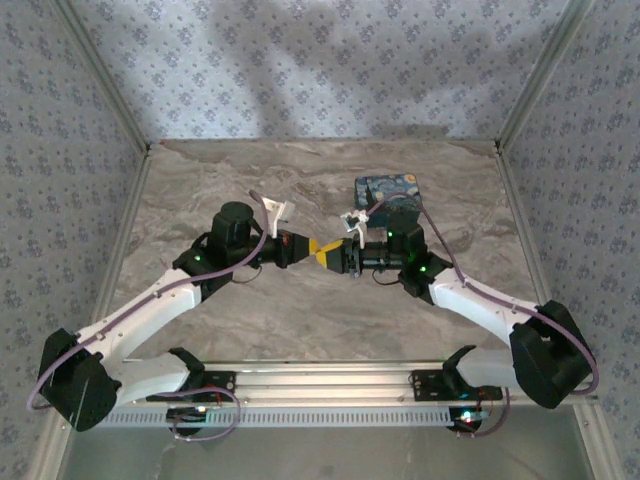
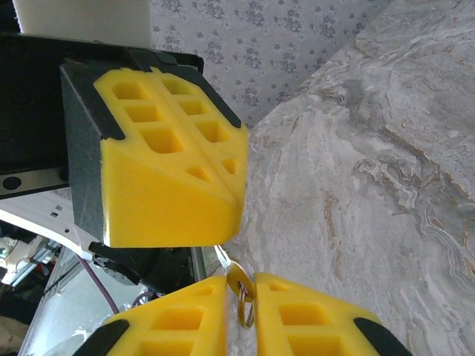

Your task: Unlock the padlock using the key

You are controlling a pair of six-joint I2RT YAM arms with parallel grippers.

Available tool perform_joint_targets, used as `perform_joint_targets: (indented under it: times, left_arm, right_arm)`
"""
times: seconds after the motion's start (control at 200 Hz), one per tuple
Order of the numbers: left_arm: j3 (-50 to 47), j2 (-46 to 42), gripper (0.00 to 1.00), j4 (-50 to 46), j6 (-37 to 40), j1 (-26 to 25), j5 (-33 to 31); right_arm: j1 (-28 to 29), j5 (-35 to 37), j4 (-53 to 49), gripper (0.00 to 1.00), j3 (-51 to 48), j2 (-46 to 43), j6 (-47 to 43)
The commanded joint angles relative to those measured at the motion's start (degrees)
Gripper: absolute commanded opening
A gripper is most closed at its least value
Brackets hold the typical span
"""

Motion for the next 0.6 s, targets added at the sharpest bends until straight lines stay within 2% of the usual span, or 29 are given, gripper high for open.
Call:
perform_joint_targets:
  times: [0.0, 0.22, 0.31, 0.45, 0.6]
  left_arm:
    - [1.94, -0.68, 0.00, 0.31, 1.06, 0.26, 0.91]
    - [2.48, -0.55, 0.00, -0.39, 1.37, 0.77, 0.20]
    - [2.98, -0.38, 0.00, -0.48, 1.44, 1.23, 0.05]
    - [4.98, 0.60, 0.22, -1.45, 1.96, 1.78, -0.99]
    - [8.30, 3.67, 0.51, -4.18, 3.21, 1.79, -5.35]
  right_arm:
    - [0.11, -0.12, -0.90, 0.13, 1.47, -0.68, -0.75]
    - [-0.22, 0.77, -4.02, 0.00, 0.86, -2.28, -2.23]
    - [-0.55, 1.84, -5.17, 0.00, 0.16, -3.52, -2.54]
    - [-2.09, 4.65, -9.60, 0.00, -0.64, -6.08, -3.45]
    - [-5.76, 10.49, -17.91, 0.00, -1.82, -10.26, -4.38]
